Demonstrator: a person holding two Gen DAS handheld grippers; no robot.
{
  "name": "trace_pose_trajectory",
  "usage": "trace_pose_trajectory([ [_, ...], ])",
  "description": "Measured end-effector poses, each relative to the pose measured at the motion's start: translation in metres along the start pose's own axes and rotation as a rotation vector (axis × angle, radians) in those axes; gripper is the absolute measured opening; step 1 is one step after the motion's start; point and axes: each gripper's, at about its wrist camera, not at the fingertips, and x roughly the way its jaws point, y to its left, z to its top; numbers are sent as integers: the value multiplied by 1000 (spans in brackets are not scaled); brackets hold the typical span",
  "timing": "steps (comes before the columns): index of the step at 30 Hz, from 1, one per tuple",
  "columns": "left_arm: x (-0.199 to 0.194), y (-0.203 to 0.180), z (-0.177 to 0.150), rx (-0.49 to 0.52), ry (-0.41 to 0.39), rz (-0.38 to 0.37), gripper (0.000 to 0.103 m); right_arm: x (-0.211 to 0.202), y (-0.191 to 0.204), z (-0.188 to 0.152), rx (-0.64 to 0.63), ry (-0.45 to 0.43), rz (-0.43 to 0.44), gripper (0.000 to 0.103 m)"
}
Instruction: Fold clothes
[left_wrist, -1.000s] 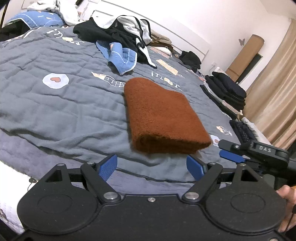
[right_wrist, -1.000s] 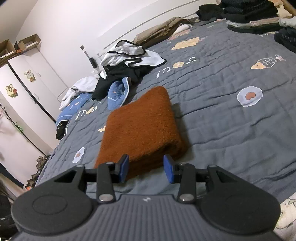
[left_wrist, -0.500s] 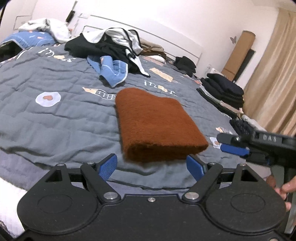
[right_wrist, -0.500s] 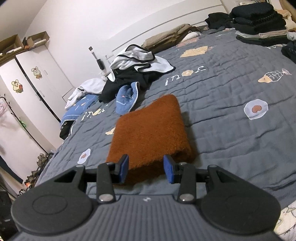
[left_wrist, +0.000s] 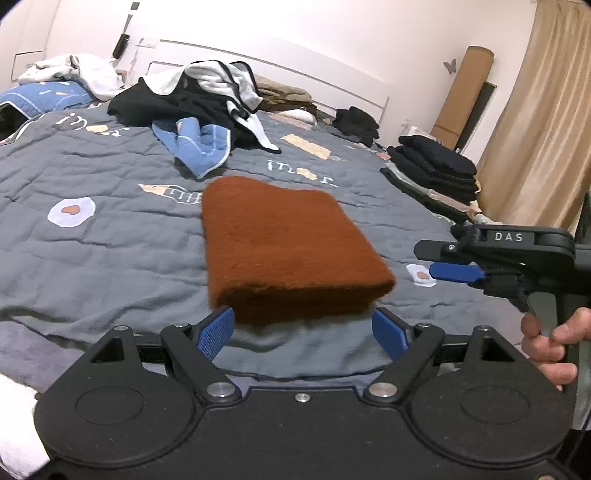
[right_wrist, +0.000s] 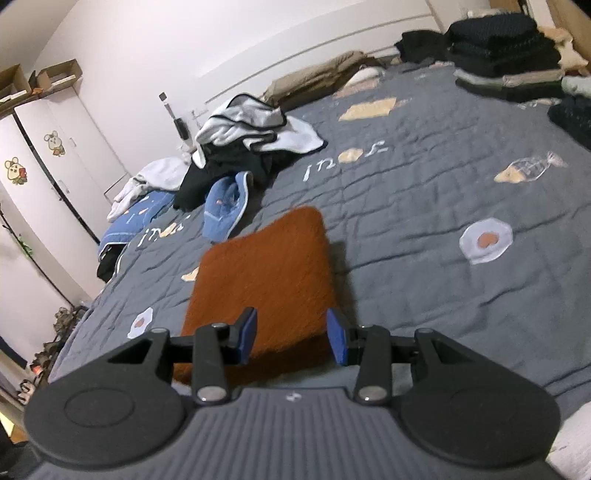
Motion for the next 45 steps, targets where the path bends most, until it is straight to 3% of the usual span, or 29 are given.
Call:
trace_pose_trajectory([
  [8, -10, -21, -5, -16, -40, -14, 82, -13, -24, 1, -18, -6, -30, 41],
  [13, -14, -33, -15, 12, -45, 11, 88, -19, -39, 0, -18, -11, -26, 41],
  [23, -35, -46, -20, 90, -82, 47, 88, -18, -56, 10, 37, 6, 44, 41],
  [30, -37, -25, -4, 33, -87, 73, 88, 1, -45, 19, -7, 70, 113, 42],
  [37, -7, 5, 38, 12, -38, 67, 88, 30, -28, 52, -62, 123, 184, 45],
  [45, 64, 58, 82, -110, 72, 14, 89, 90, -42, 81, -124, 211, 156, 46],
])
